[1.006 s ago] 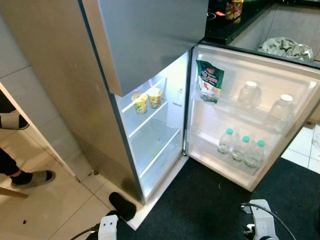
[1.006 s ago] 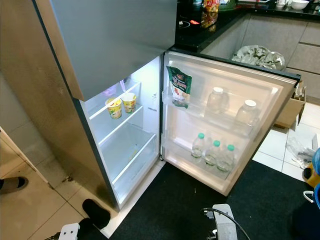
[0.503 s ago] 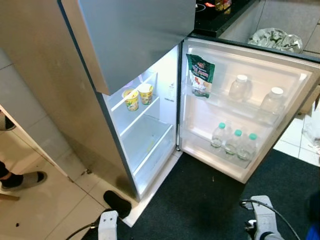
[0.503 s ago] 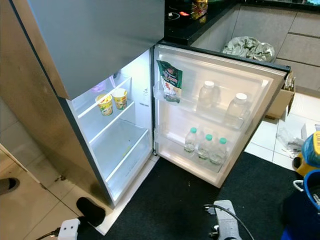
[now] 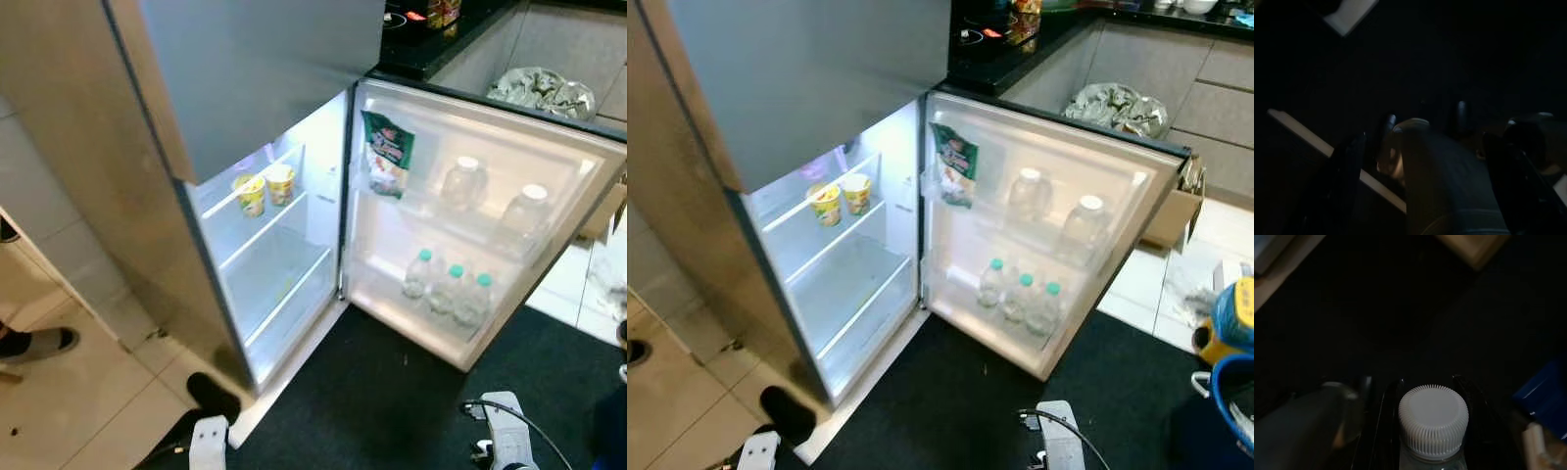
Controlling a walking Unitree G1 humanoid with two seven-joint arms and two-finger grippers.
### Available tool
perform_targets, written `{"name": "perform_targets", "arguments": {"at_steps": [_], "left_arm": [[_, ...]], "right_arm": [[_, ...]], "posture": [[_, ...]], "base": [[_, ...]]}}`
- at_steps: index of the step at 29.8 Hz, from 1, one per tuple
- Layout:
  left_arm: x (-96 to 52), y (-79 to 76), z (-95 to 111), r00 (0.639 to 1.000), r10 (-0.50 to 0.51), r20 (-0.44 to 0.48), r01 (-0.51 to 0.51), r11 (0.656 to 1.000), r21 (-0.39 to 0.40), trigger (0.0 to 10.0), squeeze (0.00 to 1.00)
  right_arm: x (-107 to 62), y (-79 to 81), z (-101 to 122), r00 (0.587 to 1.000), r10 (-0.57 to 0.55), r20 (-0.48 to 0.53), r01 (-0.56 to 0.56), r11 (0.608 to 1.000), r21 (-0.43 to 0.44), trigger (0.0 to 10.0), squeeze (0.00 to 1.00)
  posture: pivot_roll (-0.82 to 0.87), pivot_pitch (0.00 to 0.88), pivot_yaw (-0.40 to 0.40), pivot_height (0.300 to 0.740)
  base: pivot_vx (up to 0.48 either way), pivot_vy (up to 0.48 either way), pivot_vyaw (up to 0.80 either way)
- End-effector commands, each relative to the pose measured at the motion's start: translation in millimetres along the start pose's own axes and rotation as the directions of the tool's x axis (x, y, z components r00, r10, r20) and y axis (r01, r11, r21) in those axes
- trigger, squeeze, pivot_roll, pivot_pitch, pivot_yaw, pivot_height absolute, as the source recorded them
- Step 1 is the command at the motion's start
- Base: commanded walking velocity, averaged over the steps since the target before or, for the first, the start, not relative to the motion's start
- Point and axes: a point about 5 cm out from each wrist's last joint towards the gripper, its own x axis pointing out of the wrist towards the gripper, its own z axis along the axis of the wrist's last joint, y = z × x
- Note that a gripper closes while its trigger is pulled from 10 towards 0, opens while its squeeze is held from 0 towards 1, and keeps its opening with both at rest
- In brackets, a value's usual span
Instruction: Restocking fridge
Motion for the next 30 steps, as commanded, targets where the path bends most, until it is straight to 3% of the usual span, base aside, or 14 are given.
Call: {"name": "perform_targets", "arguments": {"at_steps": [1,18,24,30], "left_arm": [[-0.8,4.5,2.7,1.000,0.022,0.013,-0.022,1.000,-0.003,10.0,0.00],[-0.4,3.4,3.5,1.000,0.003,0.010,-0.003,1.000,-0.007,10.0,0.00],[0.0,2.4,2.8,1.000,0.008,0.004,-0.008,1.000,-0.012,10.0,0.00],[-0.2,3.9,3.3,0.999,0.038,0.017,-0.037,0.999,-0.033,10.0,0.00]], "right_arm": [[0.0,0.7,-0.8,1.000,-0.002,-0.002,0.002,1.000,0.003,10.0,0.00],[0.0,0.9,-1.3,1.000,0.002,-0.006,-0.002,1.000,0.000,10.0,0.00],[0.3,2.5,-1.3,1.000,0.006,-0.007,-0.006,1.000,0.002,10.0,0.00],[0.3,2.3,-0.6,1.000,0.007,-0.005,-0.007,1.000,-0.002,10.0,0.00]], "posture": [[-0.03,0.000,0.003,0.740],[-0.03,0.000,0.005,0.740],[-0.03,0.000,0.005,0.740],[-0.04,0.000,0.006,0.740]], "base": [[0.000,0.000,0.00],[0.000,0.000,0.00],[0.000,-0.409,0.00],[0.000,0.000,0.00]]}}
